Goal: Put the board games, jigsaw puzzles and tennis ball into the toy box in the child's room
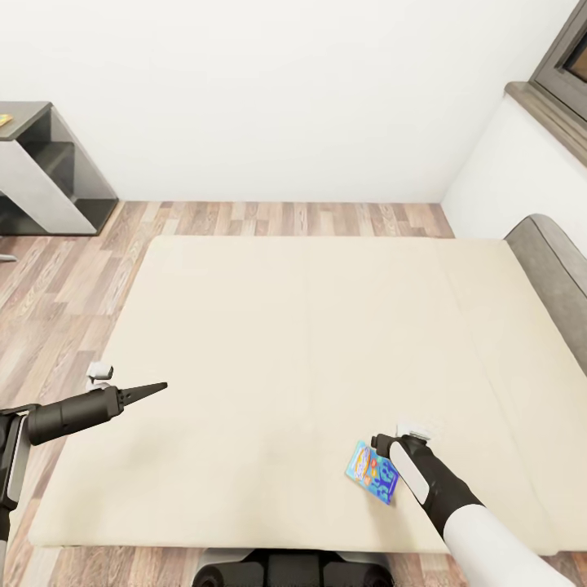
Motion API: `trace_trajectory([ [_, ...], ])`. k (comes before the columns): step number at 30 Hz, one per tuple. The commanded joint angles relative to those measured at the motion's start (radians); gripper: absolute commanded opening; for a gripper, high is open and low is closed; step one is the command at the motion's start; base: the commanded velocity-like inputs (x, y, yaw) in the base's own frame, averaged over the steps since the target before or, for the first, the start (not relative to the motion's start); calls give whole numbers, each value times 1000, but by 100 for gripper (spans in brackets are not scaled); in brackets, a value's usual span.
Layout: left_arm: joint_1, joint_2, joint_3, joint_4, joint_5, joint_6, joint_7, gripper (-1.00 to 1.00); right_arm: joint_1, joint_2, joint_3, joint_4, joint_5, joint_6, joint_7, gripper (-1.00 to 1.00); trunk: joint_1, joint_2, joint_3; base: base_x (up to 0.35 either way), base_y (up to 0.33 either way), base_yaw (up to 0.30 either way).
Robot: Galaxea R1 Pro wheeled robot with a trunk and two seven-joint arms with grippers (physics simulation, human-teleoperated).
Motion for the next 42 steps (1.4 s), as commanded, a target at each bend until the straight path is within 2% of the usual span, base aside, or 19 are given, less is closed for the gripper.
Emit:
trace_trajectory([
  [1, -1, 0, 0, 0, -2, 11, -5, 100, -1, -2, 7, -2, -9, 3, -10, 100, 0, -2, -3, 0, 0, 0],
  [19, -1, 0, 0, 0, -2, 11, -5, 100, -2, -4, 6, -2, -9, 3, -10, 100, 0, -2, -31, 0, 0, 0],
  [28, -1, 0, 0, 0, -2, 11, -5, 100, -2, -39, 3, -2, -11, 2, -4, 100, 0, -2, -45, 0, 0, 0],
  [42, -1, 0, 0, 0, -2, 11, -5, 100, -2, -47, -2, -2, -11, 0, 32, 100, 0, -2, -63, 0, 0, 0],
])
